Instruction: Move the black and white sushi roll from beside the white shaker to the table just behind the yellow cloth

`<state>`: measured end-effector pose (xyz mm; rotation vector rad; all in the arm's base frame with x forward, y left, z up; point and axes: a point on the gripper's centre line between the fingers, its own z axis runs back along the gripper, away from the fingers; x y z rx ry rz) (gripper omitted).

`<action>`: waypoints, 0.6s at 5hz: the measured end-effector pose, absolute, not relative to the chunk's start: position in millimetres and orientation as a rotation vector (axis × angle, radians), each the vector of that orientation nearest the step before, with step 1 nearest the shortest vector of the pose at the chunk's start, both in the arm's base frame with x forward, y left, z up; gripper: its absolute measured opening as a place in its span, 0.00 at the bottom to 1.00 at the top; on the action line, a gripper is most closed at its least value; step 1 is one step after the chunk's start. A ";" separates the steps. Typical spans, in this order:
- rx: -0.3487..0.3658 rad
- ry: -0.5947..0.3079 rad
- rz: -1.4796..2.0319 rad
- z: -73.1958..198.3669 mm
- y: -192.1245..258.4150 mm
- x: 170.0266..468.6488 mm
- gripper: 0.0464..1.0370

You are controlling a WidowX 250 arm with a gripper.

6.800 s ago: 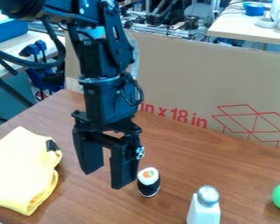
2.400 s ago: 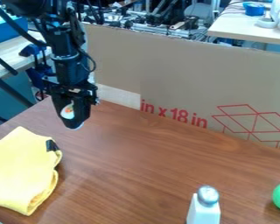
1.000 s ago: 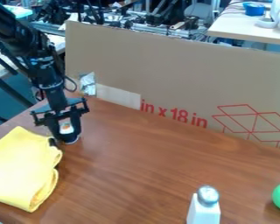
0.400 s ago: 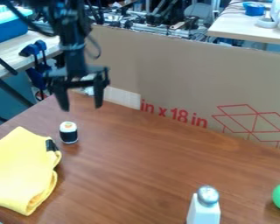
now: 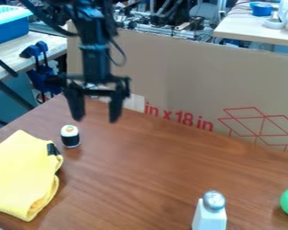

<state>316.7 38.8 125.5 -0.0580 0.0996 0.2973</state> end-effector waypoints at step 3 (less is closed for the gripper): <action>-0.036 0.084 -0.195 103.9 -55.1 273.3 0.97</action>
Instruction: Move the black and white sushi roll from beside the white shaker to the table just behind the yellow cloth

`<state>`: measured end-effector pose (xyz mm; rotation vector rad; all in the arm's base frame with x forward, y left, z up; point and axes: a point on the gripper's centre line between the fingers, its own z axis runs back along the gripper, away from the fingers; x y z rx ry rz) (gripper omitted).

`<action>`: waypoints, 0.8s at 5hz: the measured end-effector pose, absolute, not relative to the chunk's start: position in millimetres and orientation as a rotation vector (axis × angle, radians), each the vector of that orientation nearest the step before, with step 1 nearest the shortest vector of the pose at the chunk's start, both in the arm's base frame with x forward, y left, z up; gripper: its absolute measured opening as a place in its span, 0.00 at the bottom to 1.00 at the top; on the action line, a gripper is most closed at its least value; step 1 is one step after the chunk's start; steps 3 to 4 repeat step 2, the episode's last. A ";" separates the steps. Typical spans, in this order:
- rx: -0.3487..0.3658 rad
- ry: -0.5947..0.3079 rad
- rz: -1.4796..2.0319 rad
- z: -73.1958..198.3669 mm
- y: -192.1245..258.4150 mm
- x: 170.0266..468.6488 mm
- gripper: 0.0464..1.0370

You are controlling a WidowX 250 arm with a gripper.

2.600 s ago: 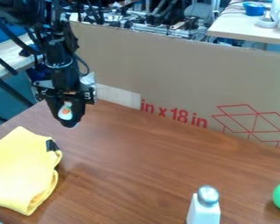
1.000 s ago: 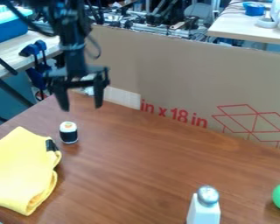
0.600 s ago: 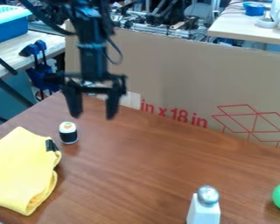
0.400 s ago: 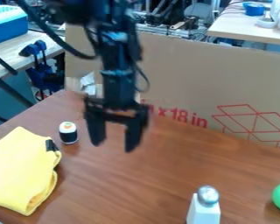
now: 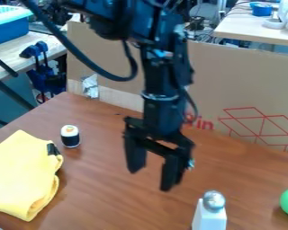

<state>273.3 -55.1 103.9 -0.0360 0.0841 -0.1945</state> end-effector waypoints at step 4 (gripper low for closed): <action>-0.034 0.084 -0.200 103.9 -56.1 273.0 0.97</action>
